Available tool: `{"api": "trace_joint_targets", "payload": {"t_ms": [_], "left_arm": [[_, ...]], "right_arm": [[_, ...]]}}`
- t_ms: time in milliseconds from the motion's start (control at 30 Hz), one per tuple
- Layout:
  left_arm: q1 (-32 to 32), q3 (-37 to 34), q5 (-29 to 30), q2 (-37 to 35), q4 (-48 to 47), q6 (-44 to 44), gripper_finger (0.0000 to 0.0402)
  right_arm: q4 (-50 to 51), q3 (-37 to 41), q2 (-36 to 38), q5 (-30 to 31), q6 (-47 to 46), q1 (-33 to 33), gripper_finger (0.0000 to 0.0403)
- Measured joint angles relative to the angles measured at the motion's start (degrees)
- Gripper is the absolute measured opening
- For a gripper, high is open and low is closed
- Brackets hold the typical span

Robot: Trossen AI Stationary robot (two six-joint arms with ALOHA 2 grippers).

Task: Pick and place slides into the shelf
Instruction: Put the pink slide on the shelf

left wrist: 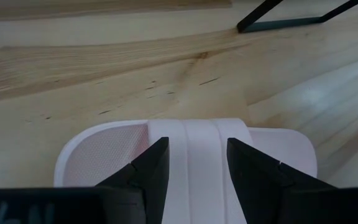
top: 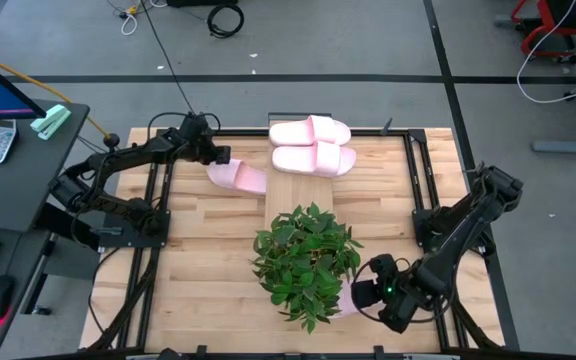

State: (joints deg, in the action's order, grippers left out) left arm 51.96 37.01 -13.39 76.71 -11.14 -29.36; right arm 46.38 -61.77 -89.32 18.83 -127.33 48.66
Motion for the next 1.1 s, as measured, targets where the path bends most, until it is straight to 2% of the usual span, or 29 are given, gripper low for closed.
{"api": "trace_joint_targets", "payload": {"t_ms": [167, 467, 700, 867, 1000, 1100], "left_arm": [[0.0, 0.0, 0.0, 0.0, 0.0, 0.0, 0.0167], [-0.1, 0.0, -1.5, 0.0, 0.0, 0.0, 0.0167], [-0.1, 0.0, -1.5, 0.0, 0.0, -0.1, 0.0167], [-0.1, 0.0, -1.5, 0.0, 0.0, -0.1, 0.0167], [-0.1, 0.0, -1.5, 0.0, 0.0, -0.3, 0.0167], [-0.1, 0.0, -1.5, 0.0, 0.0, -1.1, 0.0167]], "right_arm": [[-11.6, 6.2, -0.3, -0.9, -0.1, -0.1, 0.0103], [-10.6, 9.1, 1.0, -0.8, -0.1, -1.9, 0.0117], [-21.8, 13.3, 1.1, -0.2, -0.1, -1.8, 0.0146], [-25.8, 15.5, 1.1, 0.9, -0.1, -2.7, 0.0158], [-26.1, 16.2, 1.1, 0.5, -0.1, -3.7, 0.0145], [-26.2, 16.2, 1.1, 0.6, 0.4, -3.8, 0.0103]]}}
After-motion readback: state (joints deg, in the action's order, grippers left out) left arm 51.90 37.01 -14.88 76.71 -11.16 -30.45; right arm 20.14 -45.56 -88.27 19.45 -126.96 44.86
